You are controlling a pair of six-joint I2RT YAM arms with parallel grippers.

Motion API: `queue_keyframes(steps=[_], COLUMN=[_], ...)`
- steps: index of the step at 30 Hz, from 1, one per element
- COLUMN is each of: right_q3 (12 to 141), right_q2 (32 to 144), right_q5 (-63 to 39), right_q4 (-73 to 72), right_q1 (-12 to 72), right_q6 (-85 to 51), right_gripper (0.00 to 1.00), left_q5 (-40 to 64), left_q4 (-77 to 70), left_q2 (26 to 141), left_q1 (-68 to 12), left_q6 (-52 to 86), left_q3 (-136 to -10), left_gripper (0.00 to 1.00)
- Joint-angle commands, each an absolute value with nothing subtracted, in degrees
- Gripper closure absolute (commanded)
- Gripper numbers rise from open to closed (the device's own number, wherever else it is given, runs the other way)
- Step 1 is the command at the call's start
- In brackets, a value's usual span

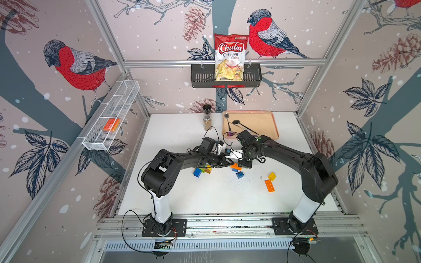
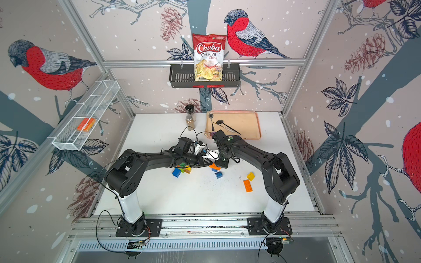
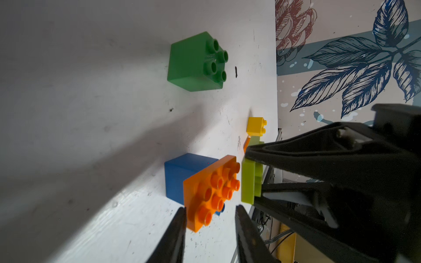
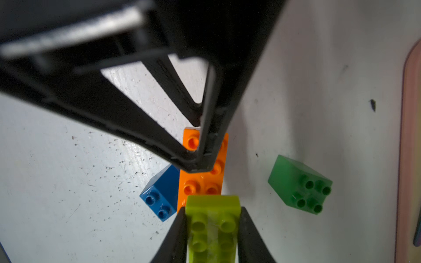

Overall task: Assemble a fork with lego
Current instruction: Assemble the lego brick with the lego brick.

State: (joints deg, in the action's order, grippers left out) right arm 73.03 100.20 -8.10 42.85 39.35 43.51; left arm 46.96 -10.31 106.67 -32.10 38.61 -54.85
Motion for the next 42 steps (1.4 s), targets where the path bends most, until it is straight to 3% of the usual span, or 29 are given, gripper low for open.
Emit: queue_keyframes(steps=[1, 23, 42], right_q3=[73.8, 78.3, 75.6], right_q2=[101.0, 103.1, 100.9], right_q5=[-9.9, -10.2, -9.8], right_q4=[44.4, 46.0, 45.1], right_q1=[39.7, 39.9, 38.5], right_q6=[43.6, 42.8, 43.3], right_gripper=[1.00, 1.00, 1.00], left_q5=[48.4, 48.8, 51.8], left_q4=[-13.3, -14.6, -16.2], left_q2=[107.3, 108.4, 110.5], left_q1=[-32.3, -32.1, -32.2], left_q6=[38.8, 39.1, 39.3], left_q3=[-54.4, -53.8, -55.4], left_gripper=[0.63, 0.65, 0.60])
